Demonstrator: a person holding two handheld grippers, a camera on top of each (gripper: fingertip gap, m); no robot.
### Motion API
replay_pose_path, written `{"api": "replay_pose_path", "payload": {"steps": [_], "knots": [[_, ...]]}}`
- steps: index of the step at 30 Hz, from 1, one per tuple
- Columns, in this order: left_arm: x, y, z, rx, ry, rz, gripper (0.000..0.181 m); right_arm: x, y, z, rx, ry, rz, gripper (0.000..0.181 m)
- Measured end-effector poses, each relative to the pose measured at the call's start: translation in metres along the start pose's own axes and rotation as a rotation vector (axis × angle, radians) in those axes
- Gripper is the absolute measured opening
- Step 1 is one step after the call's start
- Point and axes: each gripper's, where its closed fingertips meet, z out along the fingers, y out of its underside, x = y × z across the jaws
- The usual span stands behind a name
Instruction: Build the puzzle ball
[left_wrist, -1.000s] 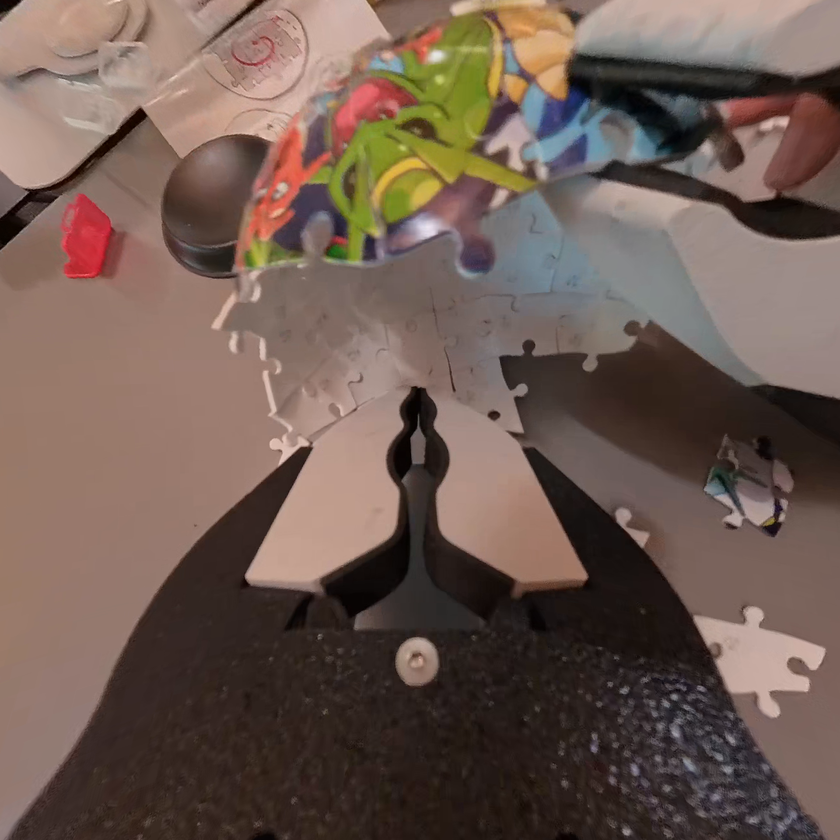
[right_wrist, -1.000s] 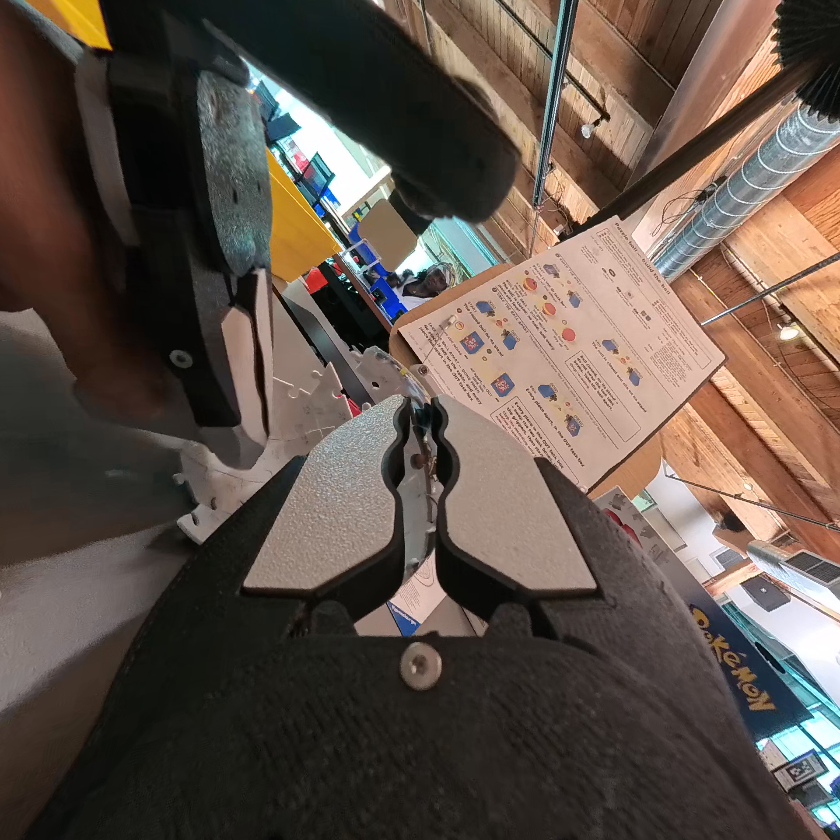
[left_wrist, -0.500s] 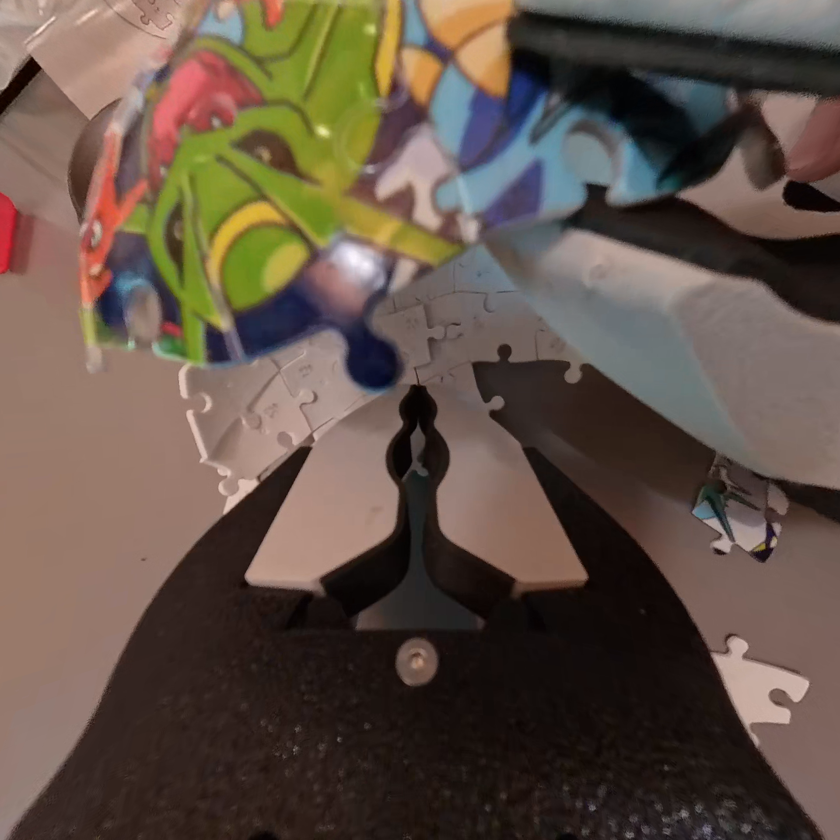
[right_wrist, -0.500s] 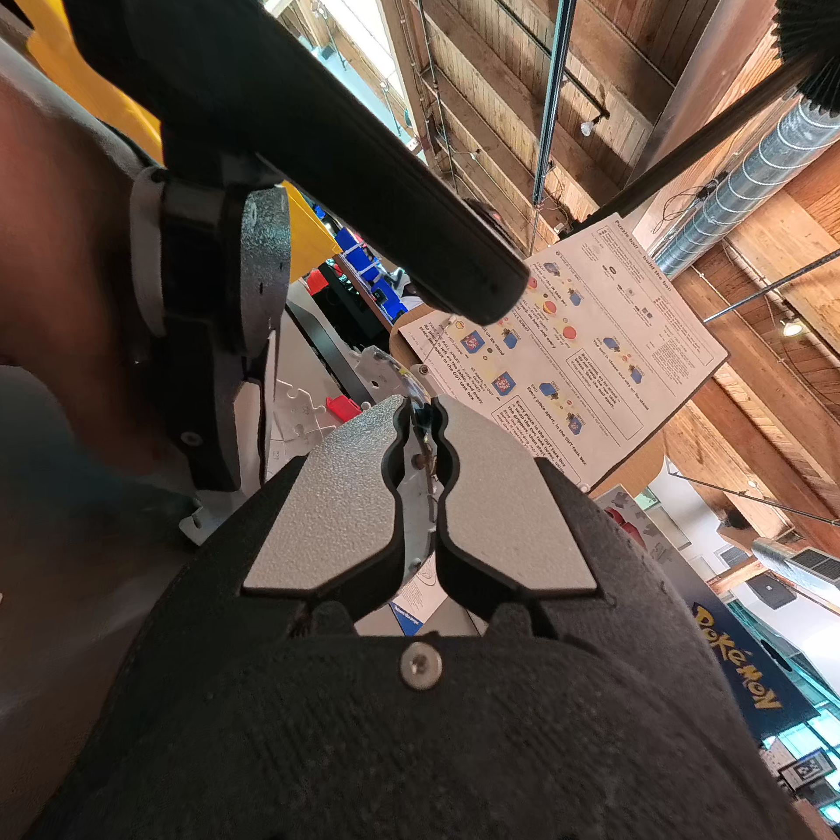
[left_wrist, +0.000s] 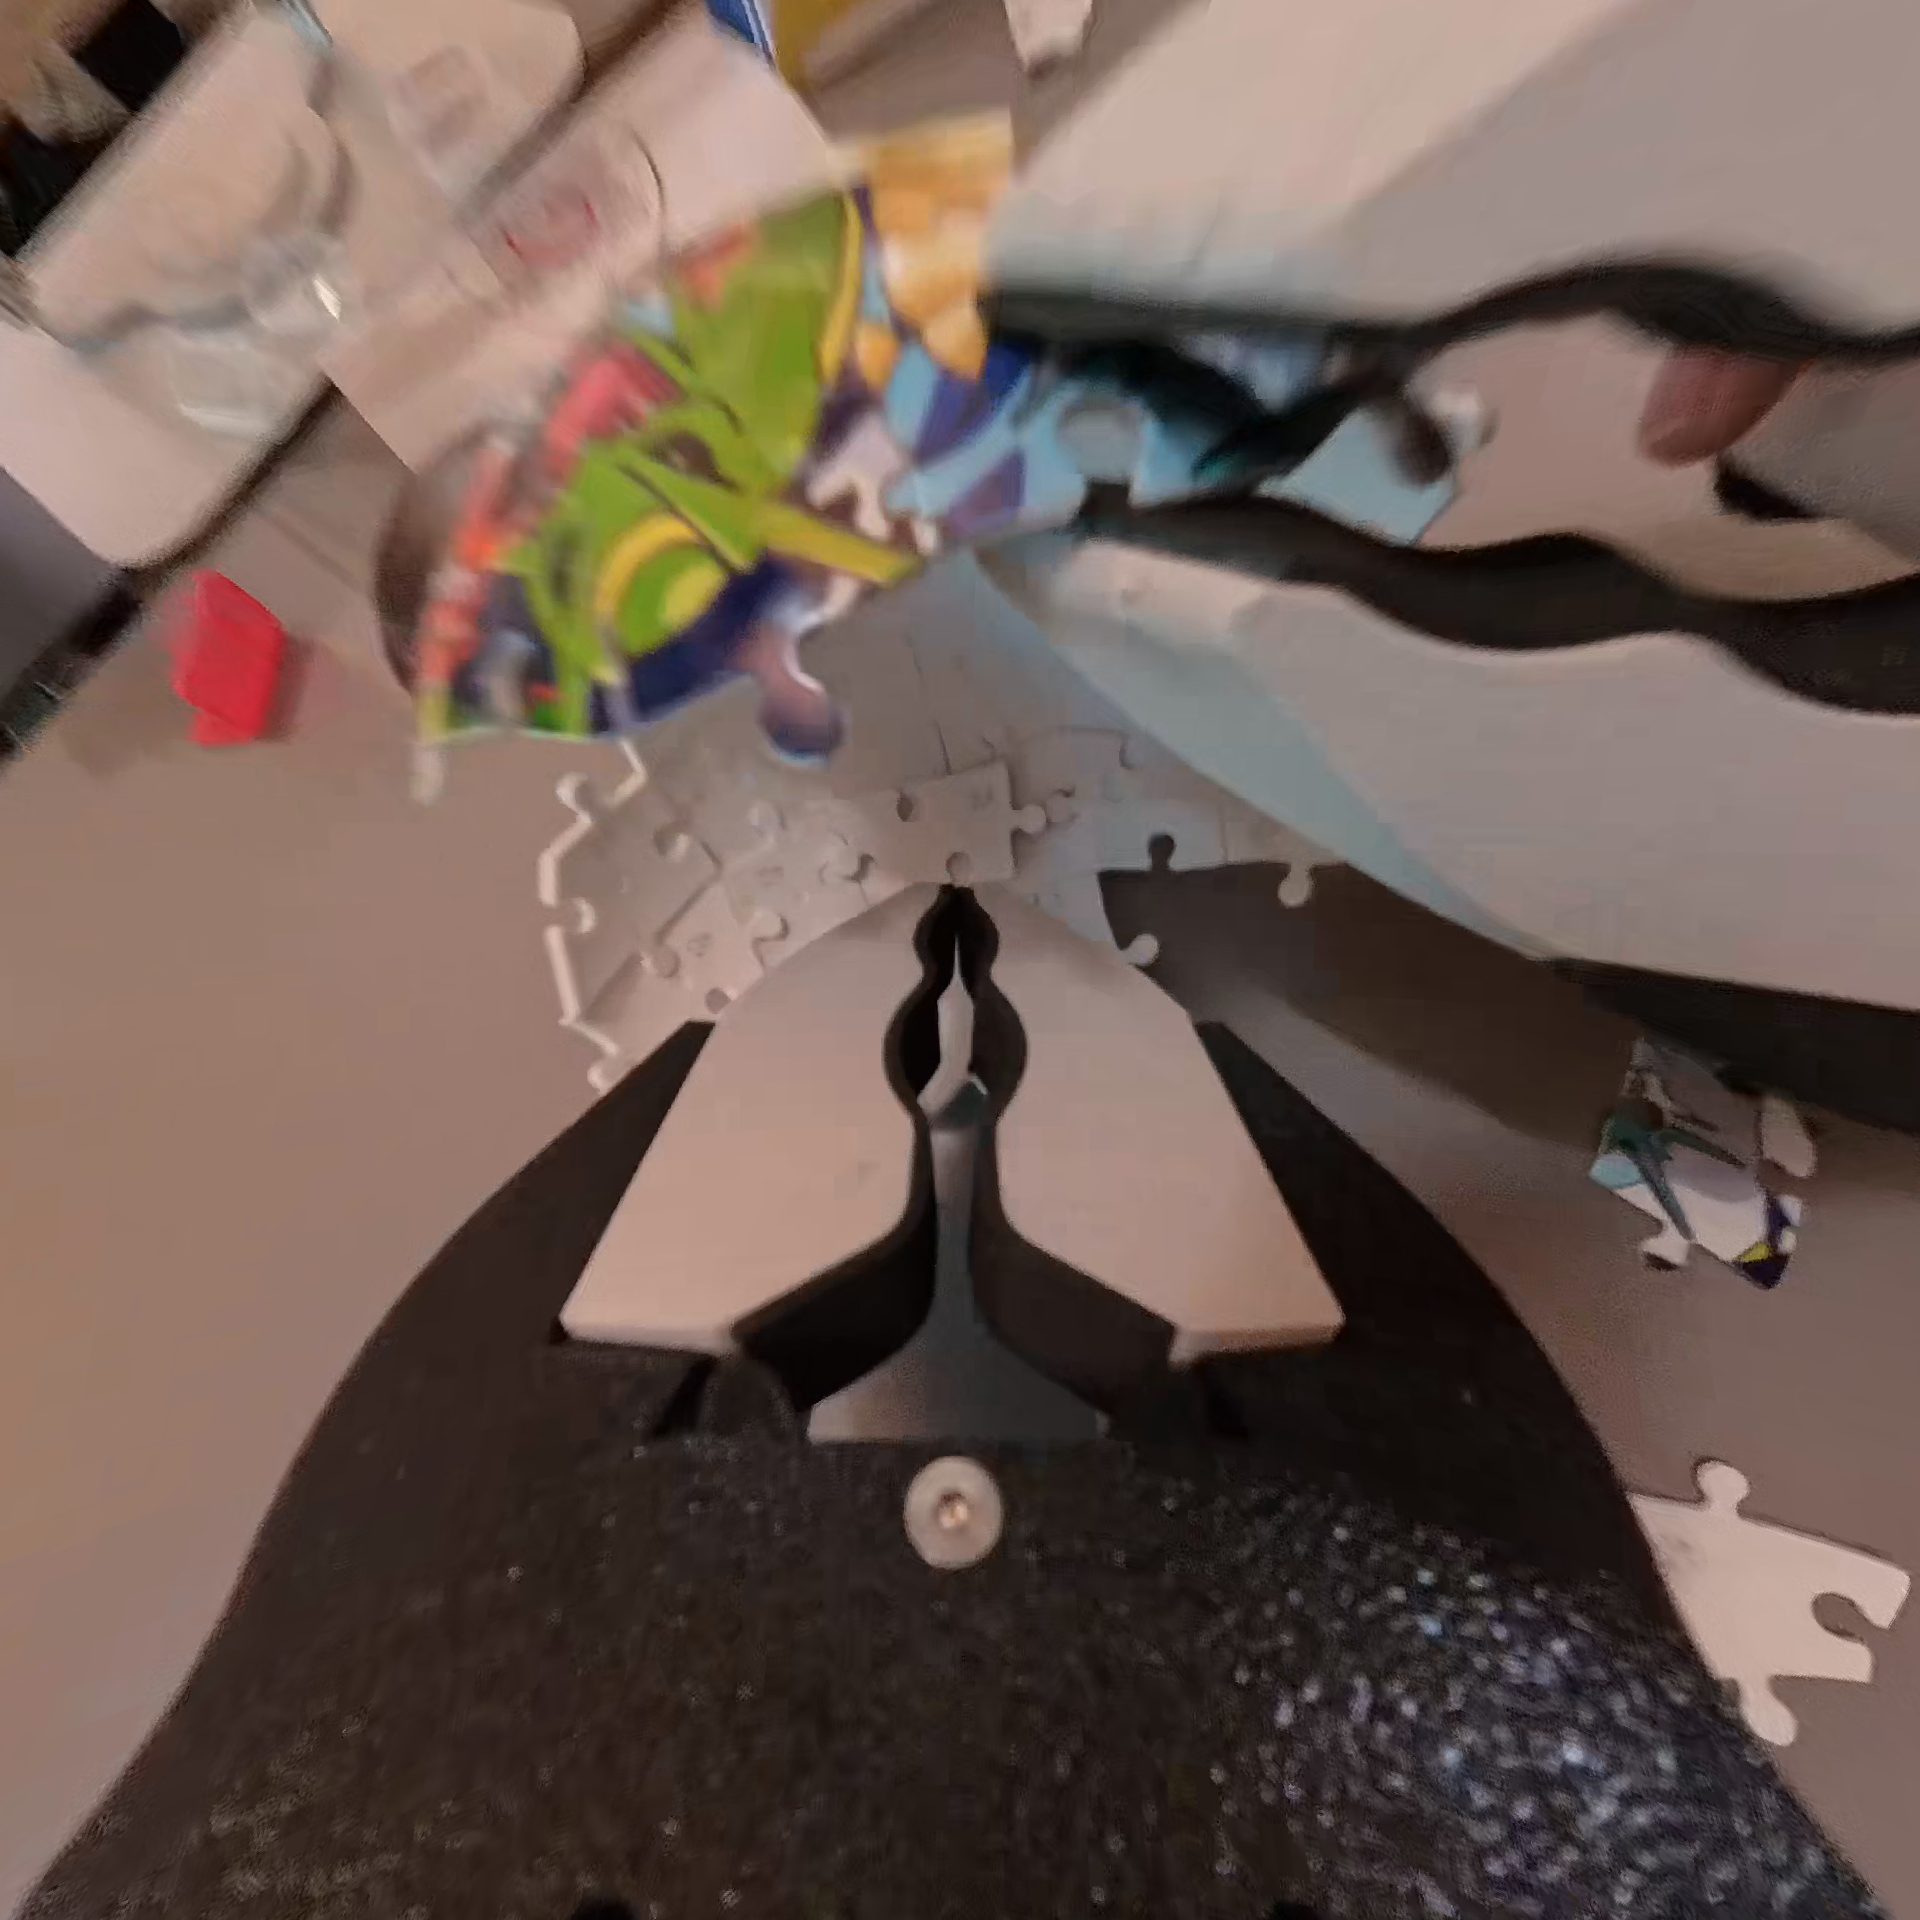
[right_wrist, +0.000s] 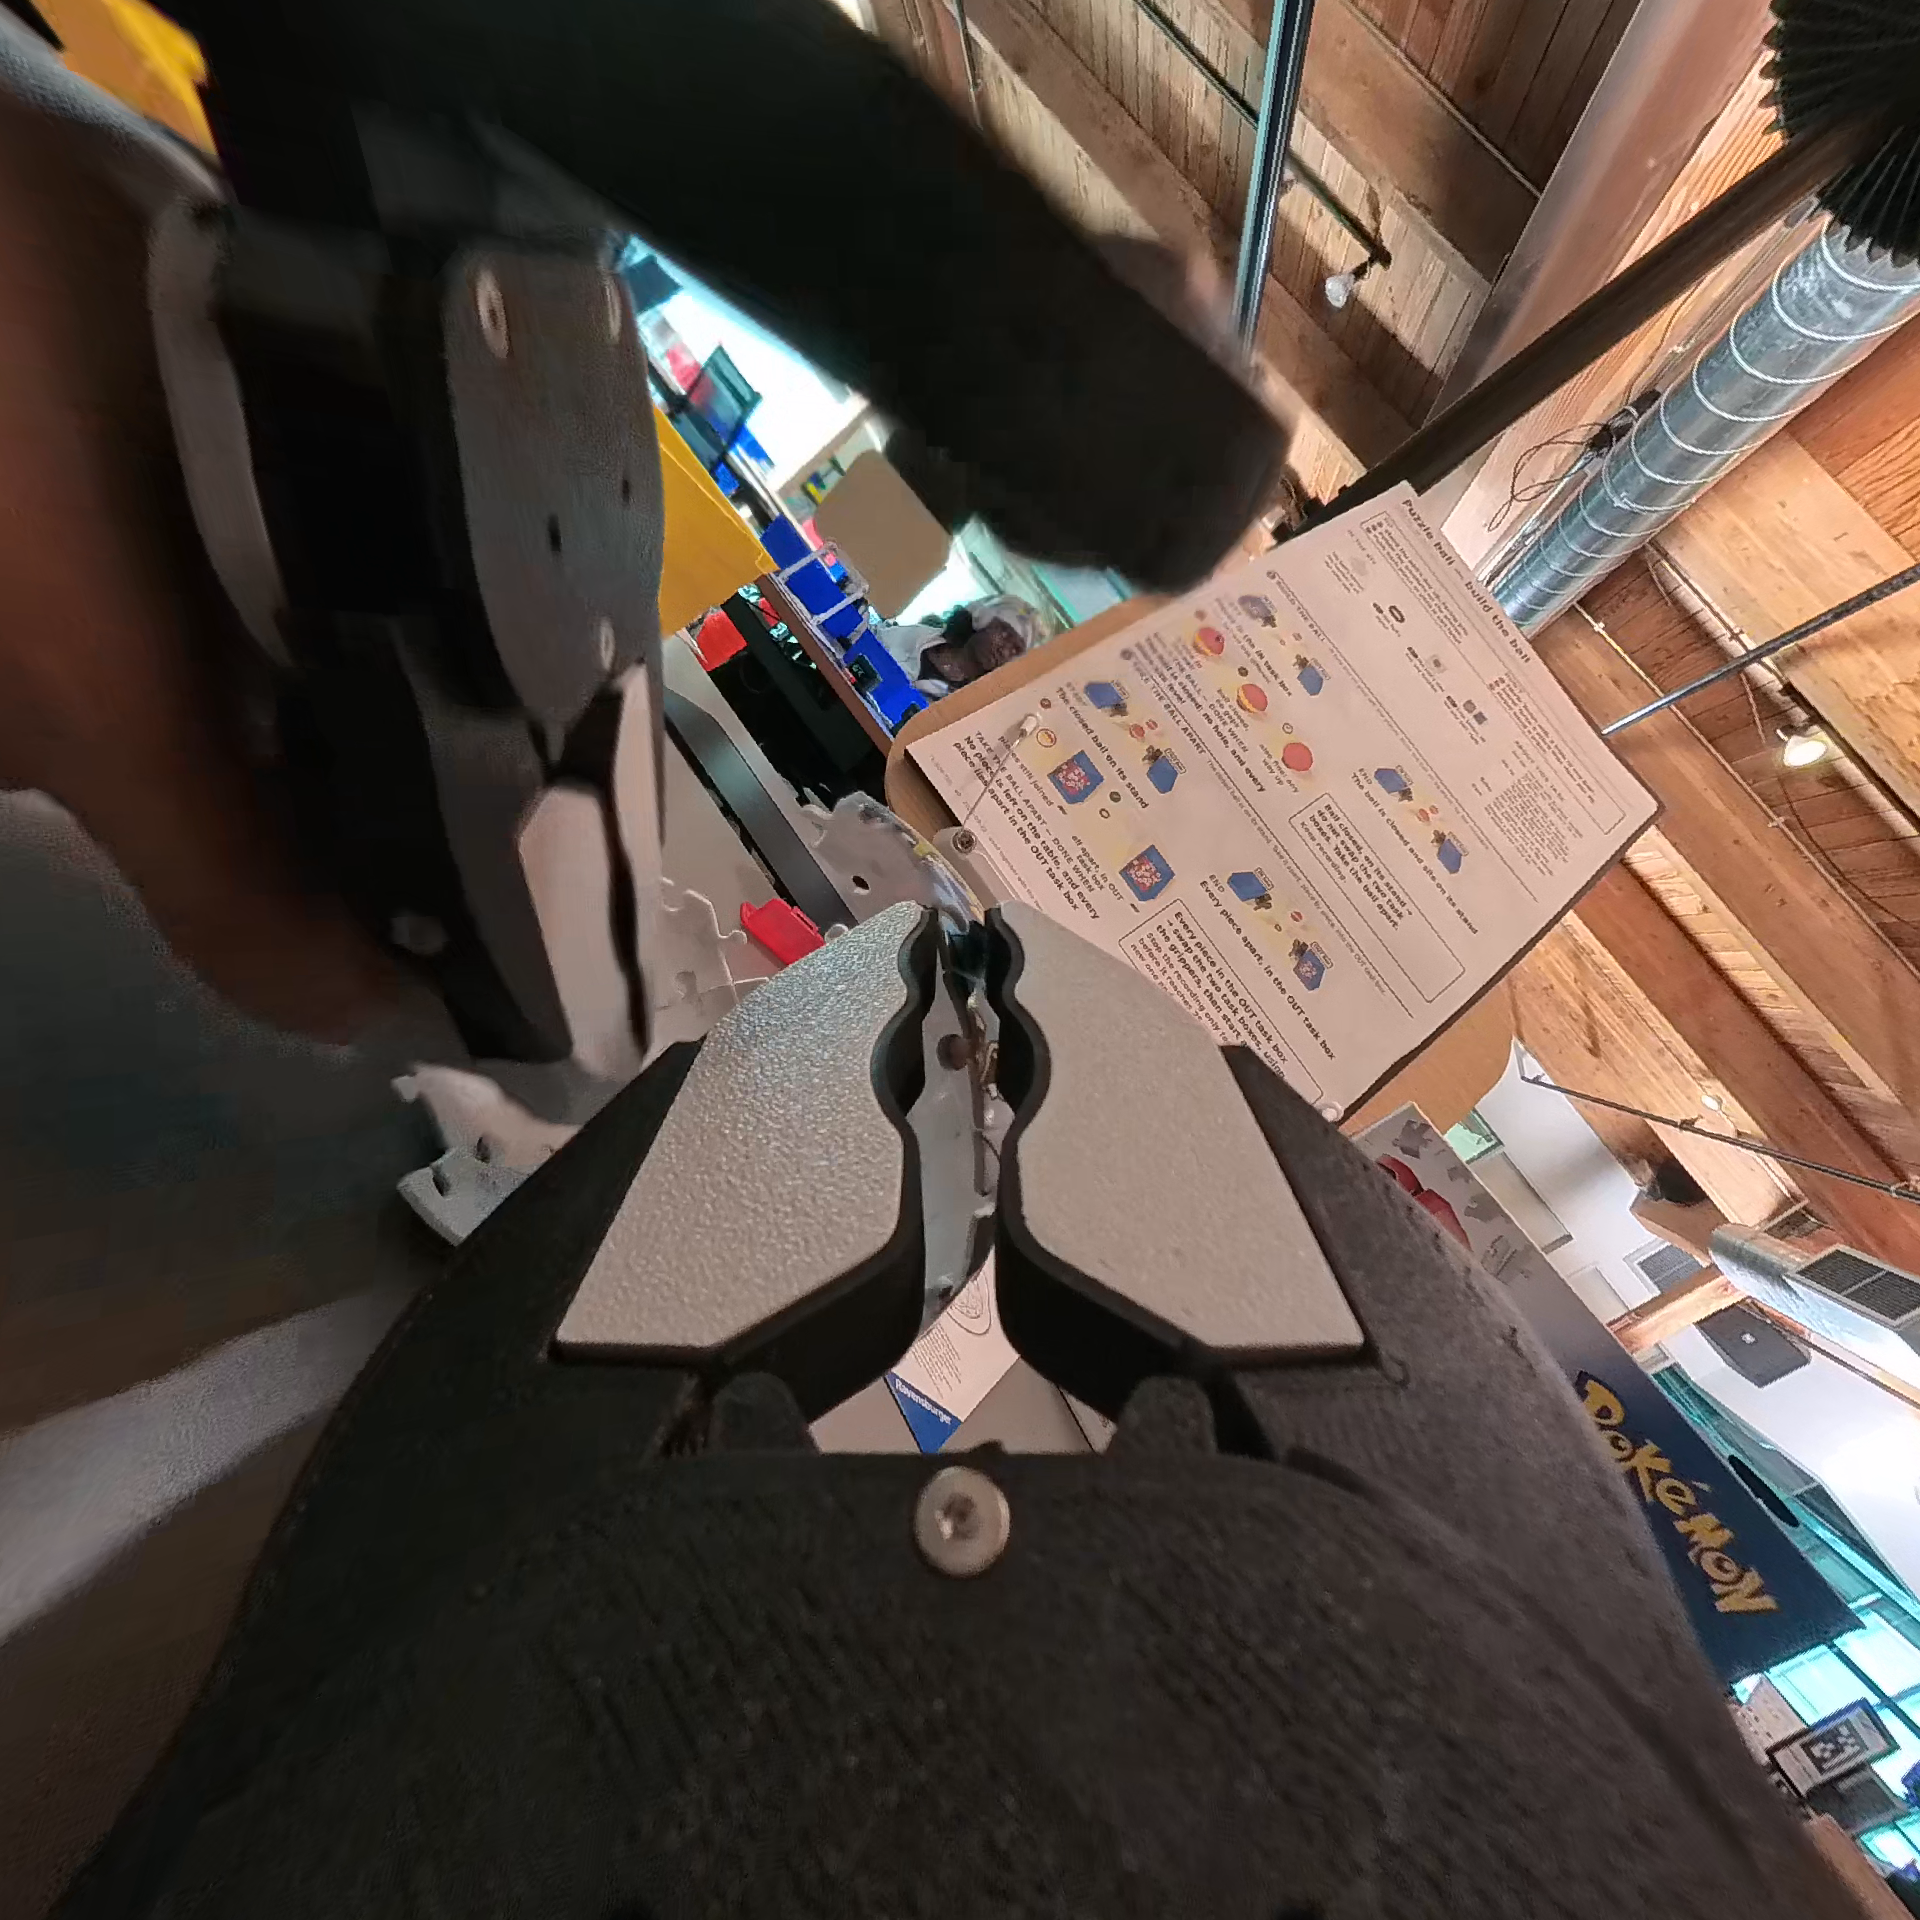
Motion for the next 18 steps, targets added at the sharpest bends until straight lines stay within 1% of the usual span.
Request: {"api": "replay_pose_path", "payload": {"steps": [2, 4, 7, 8, 11, 14, 18], "knots": [[-0.004, -0.013, -0.014, 0.077, -0.018, 0.005, 0.0, 0.001, 0.002, 0.0, -0.005, 0.003, 0.008, 0.009], [-0.011, -0.018, -0.028, 0.129, -0.039, -0.004, 0.0, 0.003, 0.003, 0.0, -0.008, 0.006, 0.021, 0.009], [-0.018, -0.01, -0.039, 0.137, -0.04, 0.011, 0.001, 0.004, 0.005, 0.0, -0.014, 0.01, 0.029, 0.008], [-0.02, -0.006, -0.042, 0.138, -0.048, 0.02, 0.009, 0.005, 0.005, 0.0, -0.015, 0.01, 0.03, 0.008], [-0.021, 0.005, -0.043, 0.126, -0.037, 0.063, 0.017, 0.005, 0.006, 0.0, -0.016, 0.012, 0.029, 0.008], [-0.019, 0.013, -0.04, 0.099, -0.05, 0.146, 0.025, 0.005, 0.007, 0.001, -0.019, 0.013, 0.021, 0.008], [-0.012, 0.014, -0.033, 0.077, -0.081, 0.352, 0.024, 0.006, 0.009, 0.002, -0.021, 0.016, 0.023, 0.008]]}}
